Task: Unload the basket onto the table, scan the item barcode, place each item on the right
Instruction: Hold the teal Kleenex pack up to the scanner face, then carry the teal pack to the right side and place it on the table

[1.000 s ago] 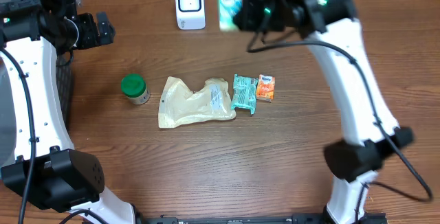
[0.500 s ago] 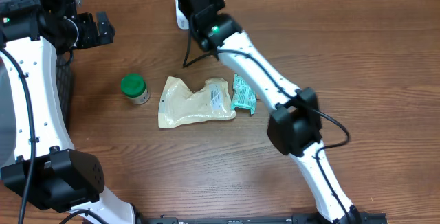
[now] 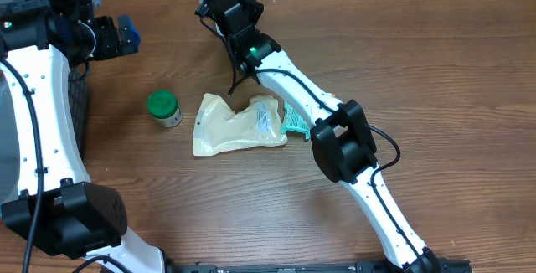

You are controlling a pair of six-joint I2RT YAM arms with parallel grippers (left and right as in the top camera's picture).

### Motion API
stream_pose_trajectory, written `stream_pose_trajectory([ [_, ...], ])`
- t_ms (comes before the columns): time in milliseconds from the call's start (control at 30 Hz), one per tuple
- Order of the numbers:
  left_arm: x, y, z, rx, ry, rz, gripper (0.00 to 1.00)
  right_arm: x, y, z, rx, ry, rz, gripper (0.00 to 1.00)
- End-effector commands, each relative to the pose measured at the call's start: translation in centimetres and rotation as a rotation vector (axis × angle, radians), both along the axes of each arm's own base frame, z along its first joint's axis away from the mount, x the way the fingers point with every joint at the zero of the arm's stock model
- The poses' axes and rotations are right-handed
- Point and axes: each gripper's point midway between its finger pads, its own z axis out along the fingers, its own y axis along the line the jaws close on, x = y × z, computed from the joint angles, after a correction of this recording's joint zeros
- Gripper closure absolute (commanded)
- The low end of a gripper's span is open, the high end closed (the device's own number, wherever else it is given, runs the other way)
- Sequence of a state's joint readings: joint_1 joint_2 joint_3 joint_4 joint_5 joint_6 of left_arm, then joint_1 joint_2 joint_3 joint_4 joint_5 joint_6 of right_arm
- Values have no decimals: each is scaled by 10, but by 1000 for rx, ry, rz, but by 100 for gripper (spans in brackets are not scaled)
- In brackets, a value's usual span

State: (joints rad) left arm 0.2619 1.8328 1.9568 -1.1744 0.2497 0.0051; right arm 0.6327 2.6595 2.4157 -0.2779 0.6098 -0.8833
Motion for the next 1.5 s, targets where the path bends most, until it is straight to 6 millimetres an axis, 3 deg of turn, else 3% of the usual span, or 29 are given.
stream_pose_trajectory([
  [0,0,-1,10,-2,-27,5,0,3,-3,3,-10,-11,-5,96],
  [267,0,-1,10,-2,-28,5,0,3,-6,4,-13,-16,-17,96],
  [367,0,-1,10,-2,-27,4,0,2,-7,21,75,-36,-48,96],
  [567,0,-1,10,-2,-28,5,1,-20,-21,112,361,-53,-113,96],
  [600,0,-1,10,-2,-27,5,0,-32,-27,135,445,-24,-117,96],
  [667,0,-1,10,-2,-28,5,0,-48,-33,160,574,23,-129,96],
  [700,0,-1,10,-2,-28,5,0,-68,-46,185,723,91,-150,96],
  [767,0,-1,10,-2,-28,5,0,-88,-59,202,814,176,-151,96],
  [900,0,-1,10,-2,-27,5,0,-137,-108,220,978,357,-283,96],
  [1000,0,-1,10,-2,-27,5,0,-177,-180,213,1081,452,-584,96],
  [1133,0,-1,10,-2,-27,5,0,-205,-250,184,1076,540,-875,96],
  [1333,0,-1,10,-2,-27,5,0,-213,-323,121,1056,647,-1149,96],
  [1467,0,-1,10,-2,-27,5,0,-214,-345,65,1094,762,-1234,96],
])
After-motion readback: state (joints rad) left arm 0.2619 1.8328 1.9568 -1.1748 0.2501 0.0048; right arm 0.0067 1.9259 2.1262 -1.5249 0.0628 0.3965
